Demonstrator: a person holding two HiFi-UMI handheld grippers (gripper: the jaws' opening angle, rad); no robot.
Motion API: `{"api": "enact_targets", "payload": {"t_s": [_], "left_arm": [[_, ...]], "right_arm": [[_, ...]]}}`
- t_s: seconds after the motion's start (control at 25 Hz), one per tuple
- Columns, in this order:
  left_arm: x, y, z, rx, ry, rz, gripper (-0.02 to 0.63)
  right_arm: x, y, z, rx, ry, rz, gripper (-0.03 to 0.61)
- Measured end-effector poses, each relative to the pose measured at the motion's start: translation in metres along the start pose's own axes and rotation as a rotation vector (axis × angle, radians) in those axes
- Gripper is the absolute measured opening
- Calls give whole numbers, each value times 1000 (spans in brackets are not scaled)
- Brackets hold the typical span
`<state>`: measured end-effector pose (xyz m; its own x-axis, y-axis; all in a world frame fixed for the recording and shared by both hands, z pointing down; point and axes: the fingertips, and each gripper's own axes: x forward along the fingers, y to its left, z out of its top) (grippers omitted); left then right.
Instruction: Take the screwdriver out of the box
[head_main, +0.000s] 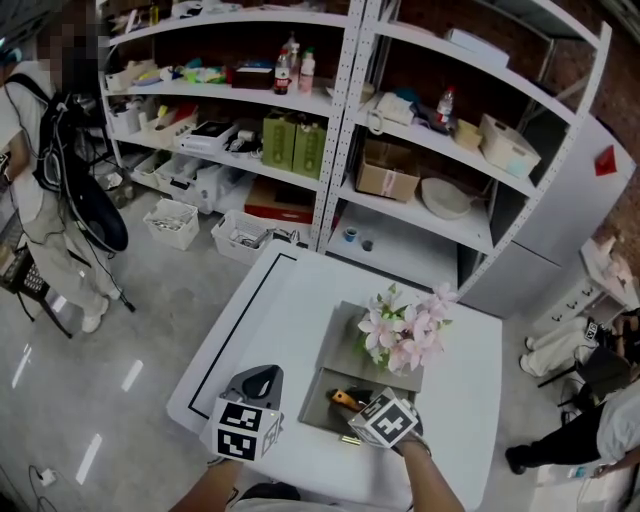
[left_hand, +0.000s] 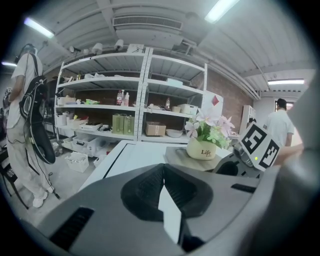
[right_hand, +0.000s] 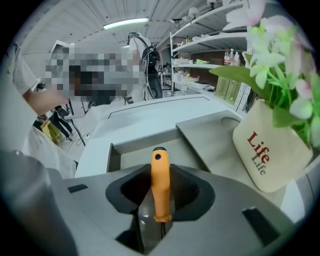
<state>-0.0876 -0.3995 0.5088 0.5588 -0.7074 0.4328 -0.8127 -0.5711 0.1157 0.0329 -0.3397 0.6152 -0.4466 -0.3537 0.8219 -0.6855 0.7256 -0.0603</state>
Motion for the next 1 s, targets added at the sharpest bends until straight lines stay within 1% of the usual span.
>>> {"api": "enact_targets", "payload": {"t_s": [0.2,0.4,0.68,1.0], "left_arm": [[-10,-17,1,10,-15,5,6],[-21,-38,5,21,-30,12,6],[-36,-63,7,37,-39,22,6],[-51,-92,17,53,-65,22,6]], "right_arm": [[-27,2,18,9,-117,-24,120],[-69,-1,32,64,-268,-67,120],[-128,-5,43,145,-472,-129,120],[-205,-6,47,188,-667,-198,121]]}}
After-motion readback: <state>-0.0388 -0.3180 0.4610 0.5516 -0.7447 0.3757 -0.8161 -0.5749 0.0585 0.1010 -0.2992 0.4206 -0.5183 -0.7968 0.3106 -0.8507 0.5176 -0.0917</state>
